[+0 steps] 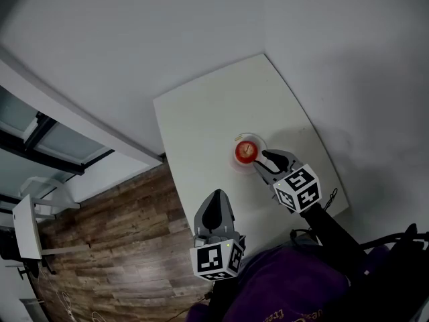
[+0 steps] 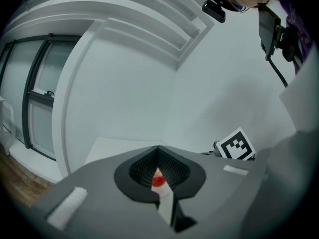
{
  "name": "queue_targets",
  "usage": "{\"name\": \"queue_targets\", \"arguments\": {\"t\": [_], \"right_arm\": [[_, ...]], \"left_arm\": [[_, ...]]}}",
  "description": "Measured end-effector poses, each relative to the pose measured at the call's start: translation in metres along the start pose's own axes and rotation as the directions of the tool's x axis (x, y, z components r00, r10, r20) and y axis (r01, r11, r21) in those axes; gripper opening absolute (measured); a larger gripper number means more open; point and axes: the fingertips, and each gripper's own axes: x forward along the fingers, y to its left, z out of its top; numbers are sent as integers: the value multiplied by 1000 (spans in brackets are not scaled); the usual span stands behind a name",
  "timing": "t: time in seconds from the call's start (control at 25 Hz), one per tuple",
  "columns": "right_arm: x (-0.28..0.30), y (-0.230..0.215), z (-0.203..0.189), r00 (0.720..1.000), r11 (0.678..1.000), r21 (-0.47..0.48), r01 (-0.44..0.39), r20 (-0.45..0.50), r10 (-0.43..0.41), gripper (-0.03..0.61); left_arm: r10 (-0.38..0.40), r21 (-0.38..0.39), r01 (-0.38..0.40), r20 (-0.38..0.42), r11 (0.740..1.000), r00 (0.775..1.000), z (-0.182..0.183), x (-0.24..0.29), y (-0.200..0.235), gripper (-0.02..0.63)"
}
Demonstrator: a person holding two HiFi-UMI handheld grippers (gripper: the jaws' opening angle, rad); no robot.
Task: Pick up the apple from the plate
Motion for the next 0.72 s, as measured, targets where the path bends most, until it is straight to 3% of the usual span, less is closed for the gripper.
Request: {"name": "queue_targets", "arguments": {"t": [0.32, 0.72], "right_arm": [[34, -4, -19, 994, 998, -69, 6, -113, -14, 267], [70, -15, -38, 980, 993, -119, 10, -195, -33, 334]], "left_arm": [[-18, -10, 18, -15, 1000, 1000, -3, 8, 16, 6], [22, -29, -23, -12, 999, 1000, -5, 10, 41, 6]]}}
